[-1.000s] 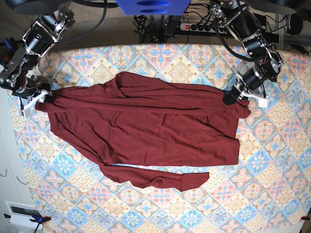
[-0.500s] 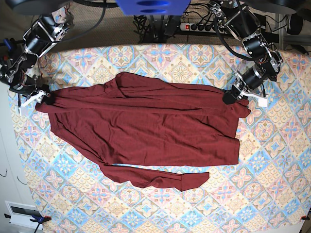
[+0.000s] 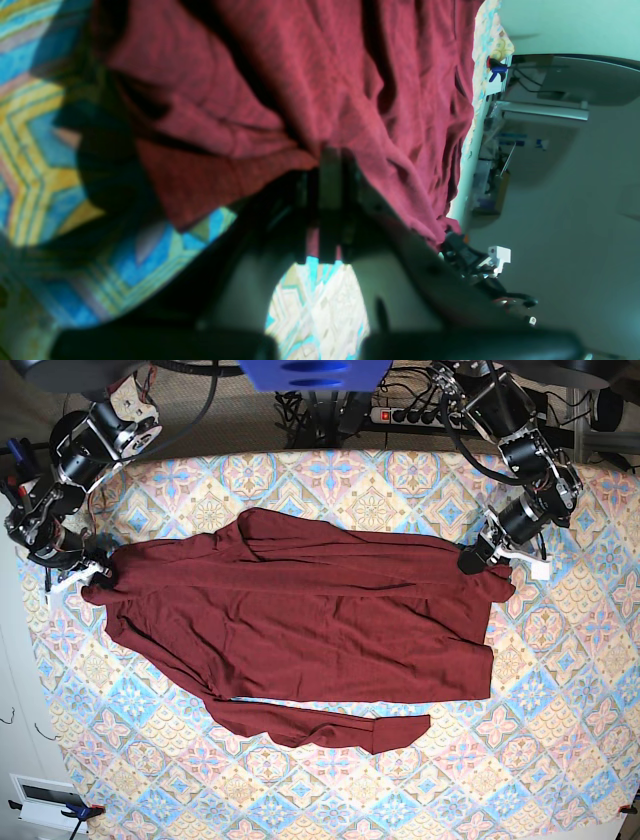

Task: Layout the t-shirt on the table in an organized manner, then fold the t-shirt properly
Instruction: 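Hold the shirt edge with both grippers and pull it taut, then drag the shirt edge with both grippers, then release with the left gripper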

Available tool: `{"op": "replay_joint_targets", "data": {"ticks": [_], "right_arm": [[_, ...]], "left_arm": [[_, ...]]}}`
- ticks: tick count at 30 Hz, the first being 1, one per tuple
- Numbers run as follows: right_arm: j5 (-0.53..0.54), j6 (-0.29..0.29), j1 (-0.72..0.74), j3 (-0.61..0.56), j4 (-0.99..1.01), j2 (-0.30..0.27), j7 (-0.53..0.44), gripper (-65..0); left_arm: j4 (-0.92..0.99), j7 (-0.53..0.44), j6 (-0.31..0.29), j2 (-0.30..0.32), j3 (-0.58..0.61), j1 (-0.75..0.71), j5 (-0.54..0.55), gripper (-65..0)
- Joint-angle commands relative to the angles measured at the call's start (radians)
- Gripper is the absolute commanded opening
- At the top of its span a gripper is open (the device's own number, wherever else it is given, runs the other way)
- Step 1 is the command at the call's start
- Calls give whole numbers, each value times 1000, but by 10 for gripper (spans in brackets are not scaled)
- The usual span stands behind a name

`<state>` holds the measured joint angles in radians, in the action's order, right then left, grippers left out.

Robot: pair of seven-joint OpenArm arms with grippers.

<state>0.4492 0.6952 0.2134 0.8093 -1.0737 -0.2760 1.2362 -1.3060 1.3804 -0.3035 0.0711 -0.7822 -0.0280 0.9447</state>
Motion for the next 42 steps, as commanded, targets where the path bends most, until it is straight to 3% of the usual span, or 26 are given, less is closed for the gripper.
{"op": "replay_joint_targets", "data": {"ticks": [1, 3, 10, 15, 19, 26, 42], "right_arm": [[4, 3, 10, 12, -16, -16, 4, -607], [4, 3, 8, 37, -20, -16, 10, -639], [6, 3, -76, 107, -24, -16, 41, -637], [130, 3, -151, 106, -102, -16, 41, -638], [156, 3, -210, 106, -132, -16, 43, -638], [158, 3, -277, 106, -213, -15, 103, -639], [159, 3, -366, 107, -310, 7, 107, -626]], "left_arm": [[-1, 16, 14, 16, 0, -6, -17, -650], [-1, 16, 14, 26, 0, -6, -17, -650], [-2, 16, 13, 91, 4, -40, 9, -650], [-77, 16, 13, 132, 5, -118, 56, -650], [-186, 16, 13, 149, 43, -171, 60, -650], [-284, 16, 11, 152, 46, -243, 61, -650], [-372, 16, 10, 154, 45, -338, 63, -650]]}}
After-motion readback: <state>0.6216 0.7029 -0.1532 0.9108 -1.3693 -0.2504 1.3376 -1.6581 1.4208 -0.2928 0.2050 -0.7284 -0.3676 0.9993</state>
